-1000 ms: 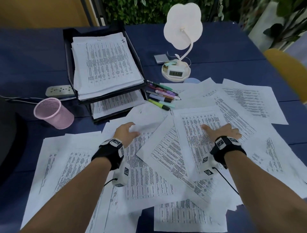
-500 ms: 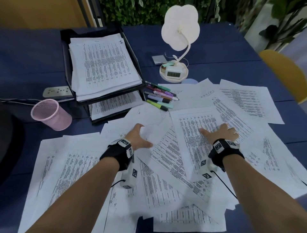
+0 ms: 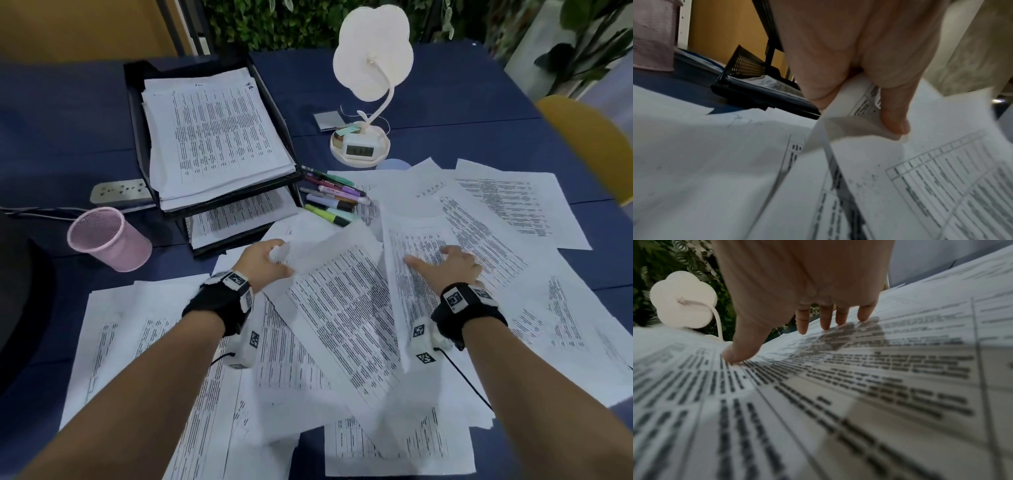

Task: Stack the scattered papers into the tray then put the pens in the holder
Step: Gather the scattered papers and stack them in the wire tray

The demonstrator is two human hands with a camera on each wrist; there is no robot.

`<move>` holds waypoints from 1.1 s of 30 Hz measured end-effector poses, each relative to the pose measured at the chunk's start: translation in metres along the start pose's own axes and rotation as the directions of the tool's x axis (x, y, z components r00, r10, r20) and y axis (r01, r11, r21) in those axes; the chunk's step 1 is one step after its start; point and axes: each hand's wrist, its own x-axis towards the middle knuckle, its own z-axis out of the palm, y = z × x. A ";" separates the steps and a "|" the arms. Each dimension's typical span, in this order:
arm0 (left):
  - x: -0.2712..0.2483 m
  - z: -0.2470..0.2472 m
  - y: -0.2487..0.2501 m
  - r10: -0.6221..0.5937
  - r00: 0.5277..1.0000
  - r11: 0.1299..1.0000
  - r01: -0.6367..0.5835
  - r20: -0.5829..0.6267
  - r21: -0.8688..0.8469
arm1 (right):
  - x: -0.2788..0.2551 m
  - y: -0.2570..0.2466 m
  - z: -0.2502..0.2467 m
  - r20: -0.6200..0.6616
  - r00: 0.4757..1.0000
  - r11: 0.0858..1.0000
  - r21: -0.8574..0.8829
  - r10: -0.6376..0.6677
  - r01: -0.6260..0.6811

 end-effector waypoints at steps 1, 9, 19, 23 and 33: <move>0.001 0.000 0.002 -0.003 1.000 1.000 0.003 -0.029 0.007 | -0.001 -0.002 0.001 0.011 1.000 0.999 -0.037 -0.017 0.017; 0.000 0.008 0.006 -0.168 0.960 0.985 0.156 -0.224 -0.067 | 0.007 0.005 0.000 -0.033 0.990 0.983 -0.119 0.134 -0.137; 0.000 0.014 -0.011 -0.196 0.969 0.964 0.161 -0.152 -0.212 | 0.012 0.012 -0.010 0.022 0.983 0.978 0.100 0.180 -0.182; -0.002 0.021 -0.017 -0.258 0.947 0.901 0.165 -0.191 -0.401 | 0.010 0.009 -0.017 0.113 0.986 0.975 0.173 0.121 -0.140; -0.005 0.014 -0.028 -0.262 0.948 0.889 0.165 -0.181 -0.427 | -0.004 0.003 -0.037 0.247 0.960 0.977 0.195 -0.130 0.082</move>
